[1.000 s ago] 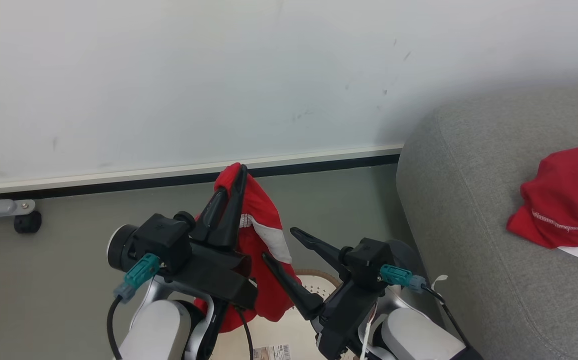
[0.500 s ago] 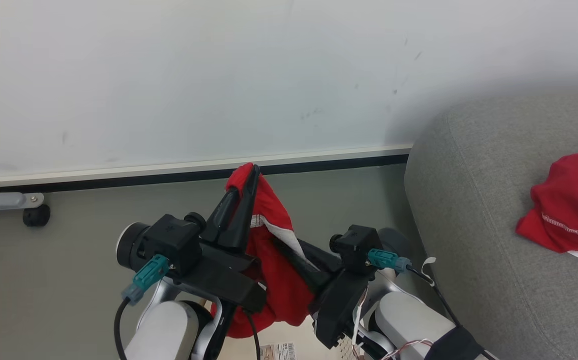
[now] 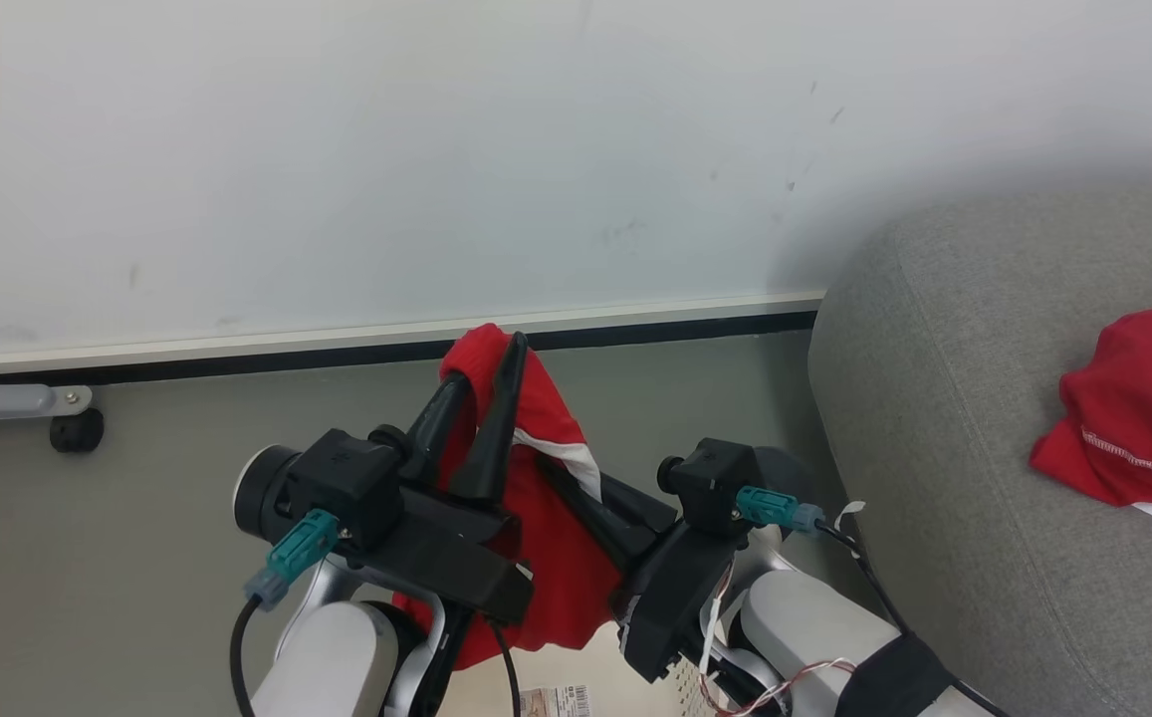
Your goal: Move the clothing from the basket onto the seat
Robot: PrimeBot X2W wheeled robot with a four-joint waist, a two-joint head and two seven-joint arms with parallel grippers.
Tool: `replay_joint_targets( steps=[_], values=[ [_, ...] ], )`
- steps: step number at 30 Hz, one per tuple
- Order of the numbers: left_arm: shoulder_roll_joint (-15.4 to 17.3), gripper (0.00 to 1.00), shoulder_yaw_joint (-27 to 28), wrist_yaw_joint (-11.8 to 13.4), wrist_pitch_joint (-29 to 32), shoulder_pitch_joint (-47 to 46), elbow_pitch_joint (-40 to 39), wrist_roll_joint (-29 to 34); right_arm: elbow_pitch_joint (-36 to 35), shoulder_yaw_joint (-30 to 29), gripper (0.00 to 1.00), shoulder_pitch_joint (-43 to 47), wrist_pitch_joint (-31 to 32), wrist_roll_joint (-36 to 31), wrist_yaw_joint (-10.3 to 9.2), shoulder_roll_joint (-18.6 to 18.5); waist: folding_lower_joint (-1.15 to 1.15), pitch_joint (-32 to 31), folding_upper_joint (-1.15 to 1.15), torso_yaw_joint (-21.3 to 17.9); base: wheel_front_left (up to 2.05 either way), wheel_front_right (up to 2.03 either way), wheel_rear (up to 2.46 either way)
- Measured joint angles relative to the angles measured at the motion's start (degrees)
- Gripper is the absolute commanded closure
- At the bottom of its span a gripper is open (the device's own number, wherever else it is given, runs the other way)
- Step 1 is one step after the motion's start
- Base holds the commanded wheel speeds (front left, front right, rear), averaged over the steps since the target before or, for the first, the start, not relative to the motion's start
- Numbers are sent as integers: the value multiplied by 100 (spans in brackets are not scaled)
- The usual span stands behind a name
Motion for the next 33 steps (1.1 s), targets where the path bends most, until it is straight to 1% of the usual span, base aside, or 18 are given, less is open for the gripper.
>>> replay_joint_targets(
  steps=[1,6,12,19,26,33],
  values=[
    [-1,0,-2,1,0,2,-2,0,14,-3,100,-36,-30,29,0,-1,0,1,0,-4,0,0,0],
    [26,0,-19,15,-20,24,-5,19,147,-97,100,-153,-182,147,0,1,0,1,0,-33,0,0,0],
    [120,0,-151,-16,-22,140,-24,51,382,-386,100,-319,-316,205,1,1,0,7,0,-65,0,0,0],
    [223,0,-370,-142,104,307,-34,113,572,-725,100,-555,-417,276,0,-68,0,26,0,-95,0,0,0],
    [333,0,-567,-261,212,510,-43,191,744,-939,100,-715,-477,331,0,-168,0,61,0,-157,0,0,0],
    [472,0,-636,-268,313,650,-103,279,893,-1117,100,-788,-526,363,-2,-260,0,134,0,-324,0,0,0]
  ],
)
